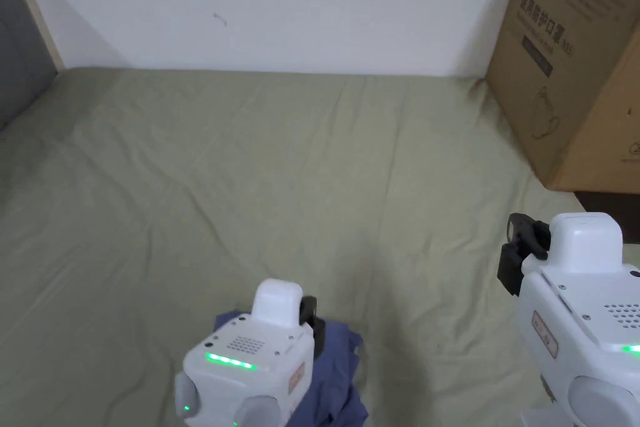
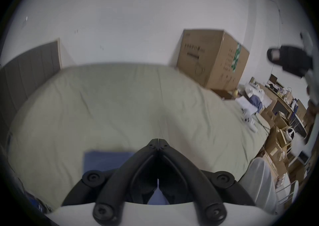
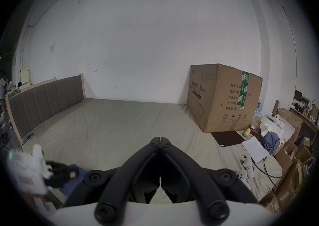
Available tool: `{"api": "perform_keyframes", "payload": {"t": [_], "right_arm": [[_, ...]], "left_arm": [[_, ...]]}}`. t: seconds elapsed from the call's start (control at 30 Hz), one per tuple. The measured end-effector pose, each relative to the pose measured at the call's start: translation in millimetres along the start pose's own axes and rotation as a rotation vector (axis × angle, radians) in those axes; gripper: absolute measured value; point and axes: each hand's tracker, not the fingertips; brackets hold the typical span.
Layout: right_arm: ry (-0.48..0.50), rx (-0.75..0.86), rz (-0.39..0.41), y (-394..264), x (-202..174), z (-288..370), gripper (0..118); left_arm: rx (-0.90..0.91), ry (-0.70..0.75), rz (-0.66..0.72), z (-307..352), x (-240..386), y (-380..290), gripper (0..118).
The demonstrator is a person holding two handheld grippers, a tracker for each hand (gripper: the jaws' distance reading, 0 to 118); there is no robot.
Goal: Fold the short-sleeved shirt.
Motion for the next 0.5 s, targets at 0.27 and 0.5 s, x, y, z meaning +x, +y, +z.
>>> {"api": "perform_keyframes", "payload": {"t": [0.27,0.5], "right_arm": [[0.031,0.073,-0.017,22.8,-28.1,7.4,0],[0.019,0.123,-0.025,31.8,-47.9,11.6,0]], "left_arm": [[0.249,0.104,-0.090,69.0,-48.8,80.2,0],[0.361,0.202,-0.061,97.5,-89.2,100.8,0]]}}
